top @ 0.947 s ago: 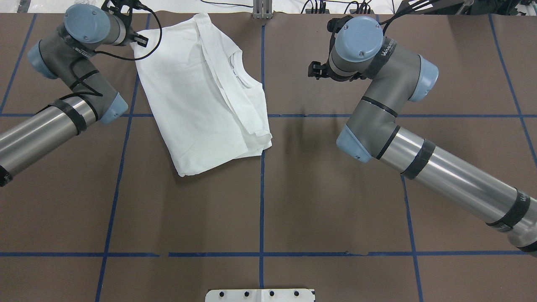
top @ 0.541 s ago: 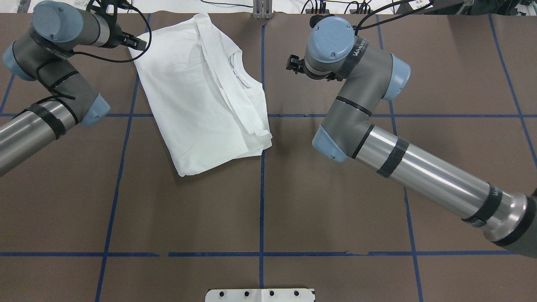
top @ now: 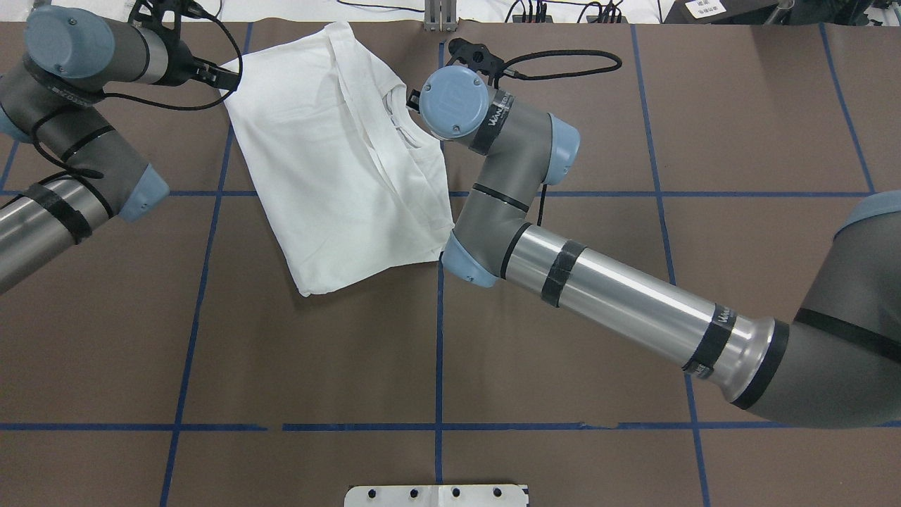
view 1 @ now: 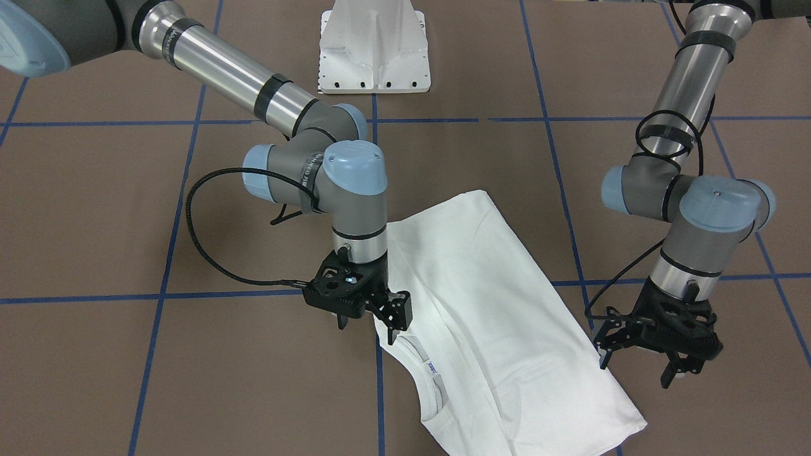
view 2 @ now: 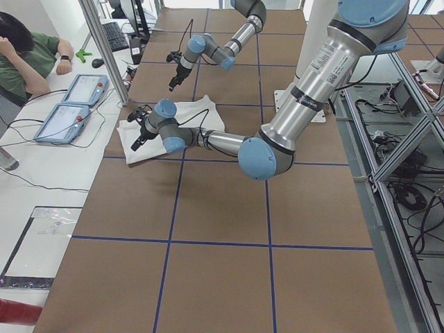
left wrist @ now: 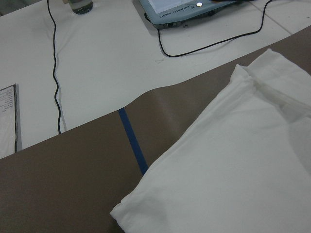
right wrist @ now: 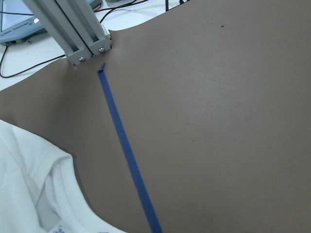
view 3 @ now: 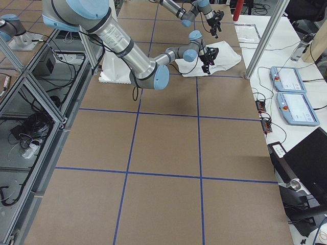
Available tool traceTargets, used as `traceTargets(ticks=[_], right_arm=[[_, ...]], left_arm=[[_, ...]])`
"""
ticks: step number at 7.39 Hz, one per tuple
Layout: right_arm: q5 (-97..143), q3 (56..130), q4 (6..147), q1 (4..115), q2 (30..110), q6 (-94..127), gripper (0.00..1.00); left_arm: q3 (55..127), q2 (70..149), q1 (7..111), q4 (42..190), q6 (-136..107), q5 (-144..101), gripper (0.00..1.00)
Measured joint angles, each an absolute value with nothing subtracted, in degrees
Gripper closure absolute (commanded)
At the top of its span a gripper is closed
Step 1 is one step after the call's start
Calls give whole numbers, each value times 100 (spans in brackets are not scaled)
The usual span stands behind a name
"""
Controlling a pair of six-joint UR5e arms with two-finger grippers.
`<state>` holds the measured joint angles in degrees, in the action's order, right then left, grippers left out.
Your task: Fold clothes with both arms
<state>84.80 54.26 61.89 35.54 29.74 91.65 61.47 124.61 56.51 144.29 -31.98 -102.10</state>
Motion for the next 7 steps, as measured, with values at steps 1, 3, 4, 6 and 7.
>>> traceTargets(ticks=[1, 3, 4, 6, 7], right_arm=[[8295, 5113, 5981, 3452, 2835, 9229, 10], [8005, 4796, 5846, 3319, 2703, 9250, 20], [7943, 4703, 5833, 3289, 2673, 9239, 27], [7867, 4617, 5830, 3242, 2659, 9215, 34], [7811, 4592, 5833, 3207, 2660, 9203, 37]], left_arm=[[6150, 12458, 5650, 14436, -3249, -10207, 0], [6152, 12431, 5644, 14440, -3297, -10205, 0], [6152, 12424, 5643, 14440, -3302, -10204, 0], [6152, 12416, 5643, 14440, -3304, -10204, 0], [6152, 12408, 5643, 14441, -3305, -10206, 0]])
